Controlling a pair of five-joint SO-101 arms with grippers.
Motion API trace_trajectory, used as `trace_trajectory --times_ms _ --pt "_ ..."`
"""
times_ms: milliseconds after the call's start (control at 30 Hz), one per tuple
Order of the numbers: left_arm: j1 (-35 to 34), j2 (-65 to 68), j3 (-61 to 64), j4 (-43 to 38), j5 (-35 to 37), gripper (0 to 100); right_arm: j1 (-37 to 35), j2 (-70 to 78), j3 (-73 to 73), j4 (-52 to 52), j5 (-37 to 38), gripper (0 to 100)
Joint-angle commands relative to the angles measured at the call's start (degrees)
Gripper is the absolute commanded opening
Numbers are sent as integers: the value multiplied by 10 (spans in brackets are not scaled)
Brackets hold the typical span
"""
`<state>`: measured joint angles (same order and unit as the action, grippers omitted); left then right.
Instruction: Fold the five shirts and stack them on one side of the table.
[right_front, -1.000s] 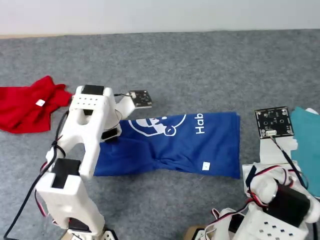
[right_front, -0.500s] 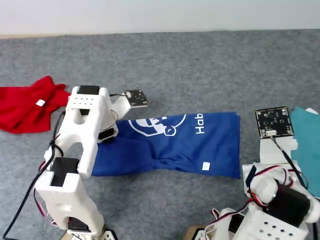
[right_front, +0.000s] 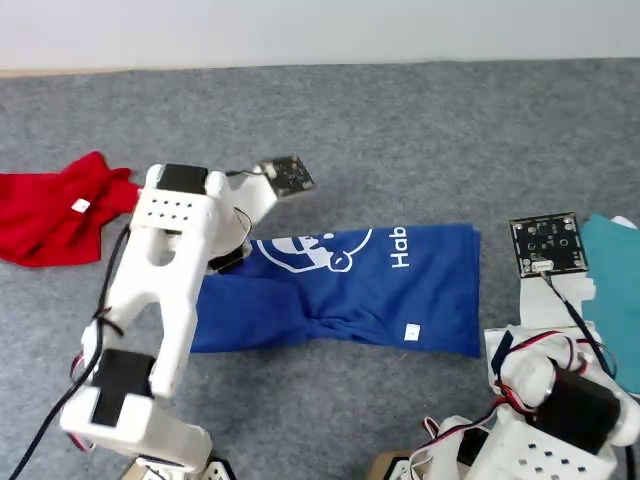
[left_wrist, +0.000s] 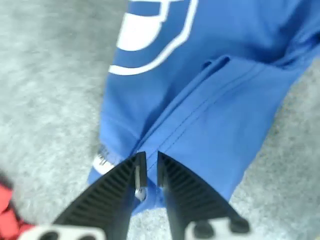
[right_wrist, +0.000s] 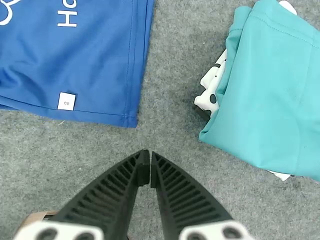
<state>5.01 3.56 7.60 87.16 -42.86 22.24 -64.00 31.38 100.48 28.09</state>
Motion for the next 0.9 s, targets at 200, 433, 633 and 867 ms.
trace_trajectory --times_ms 200,433,633,867 --pt "-93 -179 -5 11 192 2 -21 131 -16 19 -90 19" --pt "-273 -308 -3 91 215 3 -141 272 -79 -22 -155 90" --pt "-426 -377 -3 103 213 3 -210 373 -105 -102 -159 108" --pt "-474 -418 -3 102 154 3 -218 489 -162 -200 -287 296"
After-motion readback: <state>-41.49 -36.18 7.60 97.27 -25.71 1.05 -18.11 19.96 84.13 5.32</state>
